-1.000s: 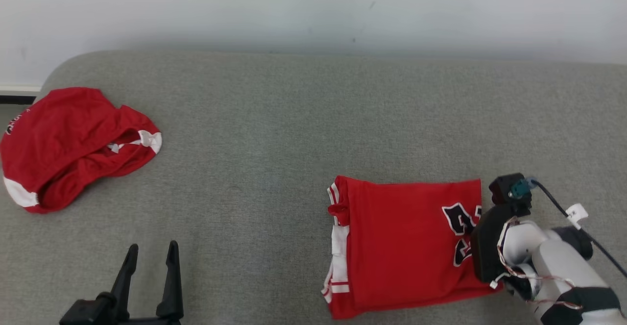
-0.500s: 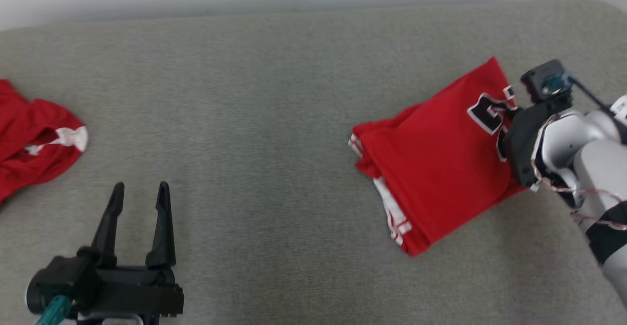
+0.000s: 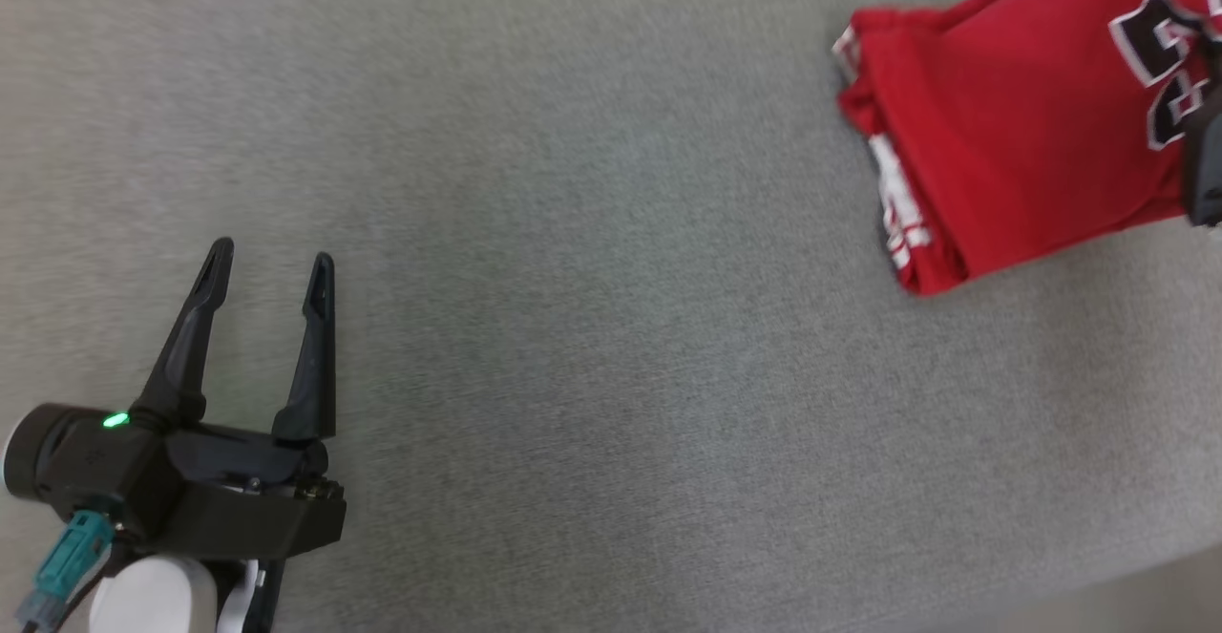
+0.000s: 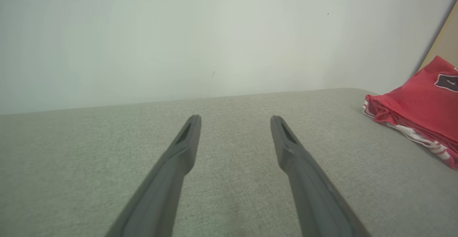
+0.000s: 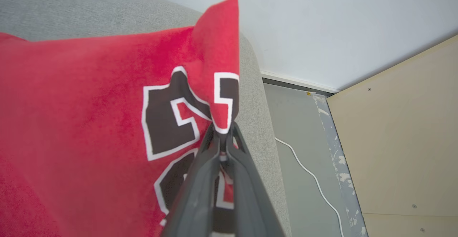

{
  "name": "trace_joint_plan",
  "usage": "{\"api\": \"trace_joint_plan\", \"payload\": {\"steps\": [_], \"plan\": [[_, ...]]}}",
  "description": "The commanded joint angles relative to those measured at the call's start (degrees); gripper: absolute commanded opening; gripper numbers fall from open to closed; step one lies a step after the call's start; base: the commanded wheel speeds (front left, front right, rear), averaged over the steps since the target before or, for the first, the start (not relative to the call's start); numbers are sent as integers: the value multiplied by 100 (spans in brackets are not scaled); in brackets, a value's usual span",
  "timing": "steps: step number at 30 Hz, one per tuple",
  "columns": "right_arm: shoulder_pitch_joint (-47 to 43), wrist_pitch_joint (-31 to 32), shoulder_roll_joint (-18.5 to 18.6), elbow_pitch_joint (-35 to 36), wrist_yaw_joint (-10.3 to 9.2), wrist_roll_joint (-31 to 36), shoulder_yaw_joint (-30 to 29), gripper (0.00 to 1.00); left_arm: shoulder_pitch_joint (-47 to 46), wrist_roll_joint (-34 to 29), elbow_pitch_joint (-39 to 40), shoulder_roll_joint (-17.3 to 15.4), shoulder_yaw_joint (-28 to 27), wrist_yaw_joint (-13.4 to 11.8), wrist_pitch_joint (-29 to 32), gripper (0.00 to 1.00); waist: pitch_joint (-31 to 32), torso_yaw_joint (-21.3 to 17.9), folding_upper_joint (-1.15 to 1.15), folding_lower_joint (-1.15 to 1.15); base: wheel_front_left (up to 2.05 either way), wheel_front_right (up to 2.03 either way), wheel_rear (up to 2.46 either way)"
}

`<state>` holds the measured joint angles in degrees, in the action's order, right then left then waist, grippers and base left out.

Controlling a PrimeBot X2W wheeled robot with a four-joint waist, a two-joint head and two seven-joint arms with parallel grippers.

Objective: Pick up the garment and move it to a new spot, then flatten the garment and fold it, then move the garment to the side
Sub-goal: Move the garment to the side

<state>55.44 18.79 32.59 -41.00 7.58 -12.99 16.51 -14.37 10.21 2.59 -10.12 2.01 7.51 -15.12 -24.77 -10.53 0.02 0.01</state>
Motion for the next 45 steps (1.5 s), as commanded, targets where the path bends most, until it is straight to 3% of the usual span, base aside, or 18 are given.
{"api": "trace_joint_plan", "payload": {"steps": [1, 13, 14, 16, 17, 18, 25, 34, 39, 45], "plan": [[99, -162, 66, -84, -18, 103, -113, 0, -109, 5, 68, -86, 40, -12, 0, 100, -508, -420, -2, -1, 0, 0, 0], [354, -1432, 61, -516, -18, 1245, -826, 0, -270, 67, 291, -385, 253, -10, 86, 100, -787, -327, -2, -1, 0, 0, 0], [351, -1501, 33, -557, -18, 1345, -860, 26, -271, 67, 286, -387, 269, -10, 85, 100, -771, -309, -2, -1, 0, 0, 0], [381, -1668, 27, -641, -18, 1486, -898, 49, -279, 67, 277, -383, 285, -23, 77, 100, -734, -269, -2, -1, 0, 0, 0], [400, -1722, -4, -704, -18, 1564, -935, 94, -279, 69, 266, -378, 295, -33, 73, 100, -704, -256, -2, -1, 0, 0, 0], [388, -1763, -78, -714, -17, 1640, -944, 100, -261, 79, 262, -367, 296, -37, 68, 100, -671, -250, -2, -1, 0, 0, 0], [107, -2205, -367, -730, -18, 1909, -1009, 100, -34, 191, 54, -222, 295, -93, 27, 100, -179, -123, -2, -1, 0, 0, 0], [-693, -3213, -1161, -527, -17, 980, -1250, 100, 562, 283, -423, 35, -38, -228, -6, 100, 960, 140, -2, -1, 0, 0, 0], [-1548, -3373, -1550, -202, -17, 357, -1204, 100, 1076, 257, -676, 241, -328, -313, -1, 100, 1709, 258, -2, -1, 0, 0, 0], [-2426, -3400, -1900, 128, -17, 69, -1101, 100, 1510, 204, -934, 373, -571, -387, -1, 100, 2280, 365, -2, -1, 0, 0, 0]]}}
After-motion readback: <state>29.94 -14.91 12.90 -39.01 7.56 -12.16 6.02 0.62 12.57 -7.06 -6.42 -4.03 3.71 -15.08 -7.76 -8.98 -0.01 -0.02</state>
